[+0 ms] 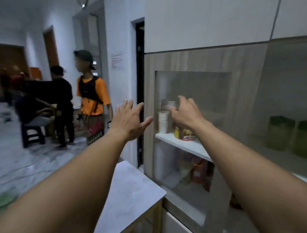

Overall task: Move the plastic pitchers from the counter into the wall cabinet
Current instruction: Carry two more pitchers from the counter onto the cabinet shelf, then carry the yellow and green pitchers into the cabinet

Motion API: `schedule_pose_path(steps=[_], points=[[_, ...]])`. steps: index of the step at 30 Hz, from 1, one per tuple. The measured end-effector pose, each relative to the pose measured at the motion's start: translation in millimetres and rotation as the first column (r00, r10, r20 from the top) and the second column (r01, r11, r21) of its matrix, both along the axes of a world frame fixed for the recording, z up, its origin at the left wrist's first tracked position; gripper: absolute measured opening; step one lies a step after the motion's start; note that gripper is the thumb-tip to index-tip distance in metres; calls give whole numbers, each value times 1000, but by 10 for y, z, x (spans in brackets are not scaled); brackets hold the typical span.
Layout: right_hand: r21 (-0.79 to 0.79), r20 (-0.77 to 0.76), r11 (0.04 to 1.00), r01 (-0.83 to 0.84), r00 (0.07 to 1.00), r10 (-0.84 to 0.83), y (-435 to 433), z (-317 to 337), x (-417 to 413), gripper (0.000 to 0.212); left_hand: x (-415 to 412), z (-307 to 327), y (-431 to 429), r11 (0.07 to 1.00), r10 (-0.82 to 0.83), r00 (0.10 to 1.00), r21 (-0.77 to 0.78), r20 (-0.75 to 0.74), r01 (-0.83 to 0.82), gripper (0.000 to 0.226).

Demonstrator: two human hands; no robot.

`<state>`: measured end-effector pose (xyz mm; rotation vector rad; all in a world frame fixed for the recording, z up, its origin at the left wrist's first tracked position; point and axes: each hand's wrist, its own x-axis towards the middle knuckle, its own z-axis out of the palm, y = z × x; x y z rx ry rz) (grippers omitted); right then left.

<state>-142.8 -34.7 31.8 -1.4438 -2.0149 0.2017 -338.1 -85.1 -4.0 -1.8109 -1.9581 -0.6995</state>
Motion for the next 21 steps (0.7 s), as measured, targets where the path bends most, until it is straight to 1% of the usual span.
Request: schedule_pose_path(steps=[5,7,10,13,16,21], points=[[-15,40,975,-221,974,222,-160,-131,-857,63,-713,-192,-493,975,221,973,-36,66,-219,73],[-19,44,954,-299,953,299,-251,-216,-1181,61,-941,-283,-742,953,301,950,-61,88,-296,72],[-43,49,914,-404,913,405,-471,-361,-1616,64,-1274,-434,-1111,911,410,906,-84,108,-403,72],[-68,64,863,-500,861,504,-708,-502,-2020,61,-1602,-594,-1472,876,482,864,-94,144,-473,71],[-108,62,826,-554,825,562,-934,-646,-2443,55,-1857,-758,-1842,846,533,828,-95,176,-525,69],[-160,24,767,-621,774,632,-1390,-986,-3167,58,-2407,-1040,-2473,796,603,759,-124,245,-592,63]])
